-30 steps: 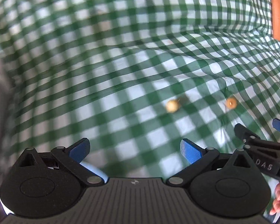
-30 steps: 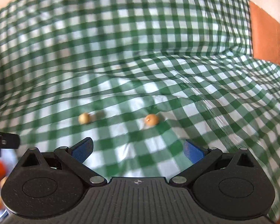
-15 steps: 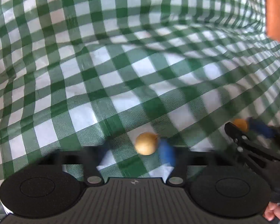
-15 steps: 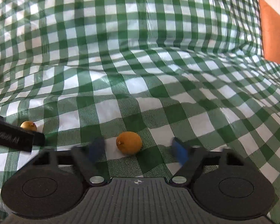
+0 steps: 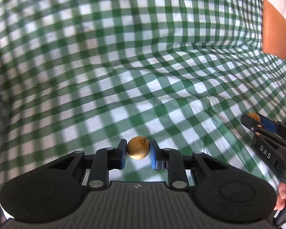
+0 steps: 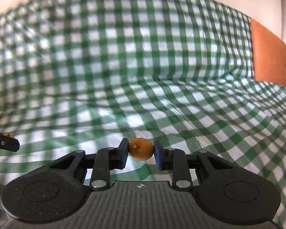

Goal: Organize fruits
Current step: 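Carry both tan fruits over the blue plate and open both tools to drop them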

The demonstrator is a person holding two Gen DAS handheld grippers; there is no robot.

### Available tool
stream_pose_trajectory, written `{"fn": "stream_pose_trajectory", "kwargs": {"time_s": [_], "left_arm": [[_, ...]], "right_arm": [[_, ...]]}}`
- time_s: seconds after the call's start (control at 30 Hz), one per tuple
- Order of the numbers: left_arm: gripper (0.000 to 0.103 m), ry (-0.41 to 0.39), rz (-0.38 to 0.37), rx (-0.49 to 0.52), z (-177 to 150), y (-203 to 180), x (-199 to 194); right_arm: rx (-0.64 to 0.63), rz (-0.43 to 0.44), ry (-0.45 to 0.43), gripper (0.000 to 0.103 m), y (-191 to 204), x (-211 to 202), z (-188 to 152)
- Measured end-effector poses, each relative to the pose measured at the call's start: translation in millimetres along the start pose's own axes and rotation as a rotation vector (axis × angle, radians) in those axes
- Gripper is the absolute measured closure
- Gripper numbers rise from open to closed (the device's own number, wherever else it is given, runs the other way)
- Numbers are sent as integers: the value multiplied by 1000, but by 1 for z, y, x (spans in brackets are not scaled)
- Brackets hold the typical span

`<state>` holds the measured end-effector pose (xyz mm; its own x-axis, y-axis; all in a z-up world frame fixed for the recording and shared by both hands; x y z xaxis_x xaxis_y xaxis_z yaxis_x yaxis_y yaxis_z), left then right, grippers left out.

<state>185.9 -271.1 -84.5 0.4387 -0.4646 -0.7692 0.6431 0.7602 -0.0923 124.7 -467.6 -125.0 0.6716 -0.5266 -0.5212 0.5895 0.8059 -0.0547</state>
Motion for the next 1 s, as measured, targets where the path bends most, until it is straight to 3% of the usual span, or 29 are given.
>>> {"fn": "stream_pose_trajectory", "kwargs": {"time_s": [0.13,0.57,0.77,1.0], "left_arm": [[75,5,2,-40,-27,14,-60],[75,29,181,-130,-142,78,-214],[75,33,195,-197,-180,96,-245],[75,6,189,-218,-196,105,-264]], "right_arm": [[-28,91,-2,74,15,-66,3],[-199,454,49,74,113,-244,-30],[-290,554,49,74,147,-300,-44],[-365,573,16,74,160,-333,-48]]}}
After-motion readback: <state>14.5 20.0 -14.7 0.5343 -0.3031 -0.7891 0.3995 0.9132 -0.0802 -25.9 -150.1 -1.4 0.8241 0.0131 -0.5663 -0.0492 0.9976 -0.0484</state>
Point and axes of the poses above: each gripper's, at about its wrist camera, not at the fingertips, and x roughly the way its jaws point, y to its left, z to its top, the point moved 3 cm from there along x, roughly the way its jaws point, and after that the axes turned 9 degrees about -z, right-handed, at the moved point
